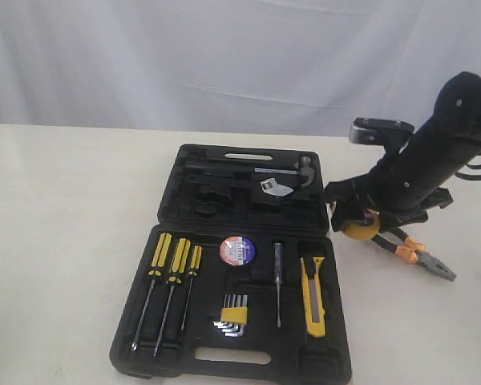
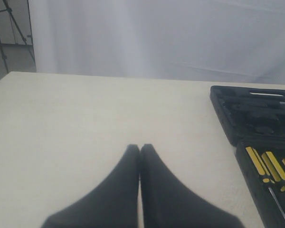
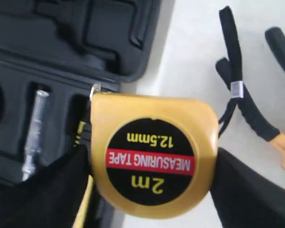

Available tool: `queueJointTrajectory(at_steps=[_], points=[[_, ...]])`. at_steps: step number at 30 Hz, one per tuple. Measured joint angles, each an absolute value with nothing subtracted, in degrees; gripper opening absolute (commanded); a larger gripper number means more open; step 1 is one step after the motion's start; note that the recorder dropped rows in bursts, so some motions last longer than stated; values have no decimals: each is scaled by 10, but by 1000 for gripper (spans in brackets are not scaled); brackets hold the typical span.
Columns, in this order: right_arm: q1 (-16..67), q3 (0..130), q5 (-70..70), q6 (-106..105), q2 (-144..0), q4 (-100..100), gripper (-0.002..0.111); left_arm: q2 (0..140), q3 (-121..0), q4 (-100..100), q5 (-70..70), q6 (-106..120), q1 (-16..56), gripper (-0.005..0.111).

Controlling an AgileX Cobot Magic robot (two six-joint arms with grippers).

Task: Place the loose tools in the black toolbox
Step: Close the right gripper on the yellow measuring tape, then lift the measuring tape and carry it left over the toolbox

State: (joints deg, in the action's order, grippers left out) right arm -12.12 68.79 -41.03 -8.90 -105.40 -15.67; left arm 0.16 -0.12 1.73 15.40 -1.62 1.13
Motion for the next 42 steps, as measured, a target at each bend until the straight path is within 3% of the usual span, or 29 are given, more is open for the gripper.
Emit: queueJointTrajectory(at_steps=[27, 42], points=[[-77, 742, -237, 7, -1110, -205, 29, 2, -1, 15, 154, -16, 11, 0], [-57, 938, -456, 92, -1190, -134, 29, 2, -1, 15, 154, -16, 11, 0]])
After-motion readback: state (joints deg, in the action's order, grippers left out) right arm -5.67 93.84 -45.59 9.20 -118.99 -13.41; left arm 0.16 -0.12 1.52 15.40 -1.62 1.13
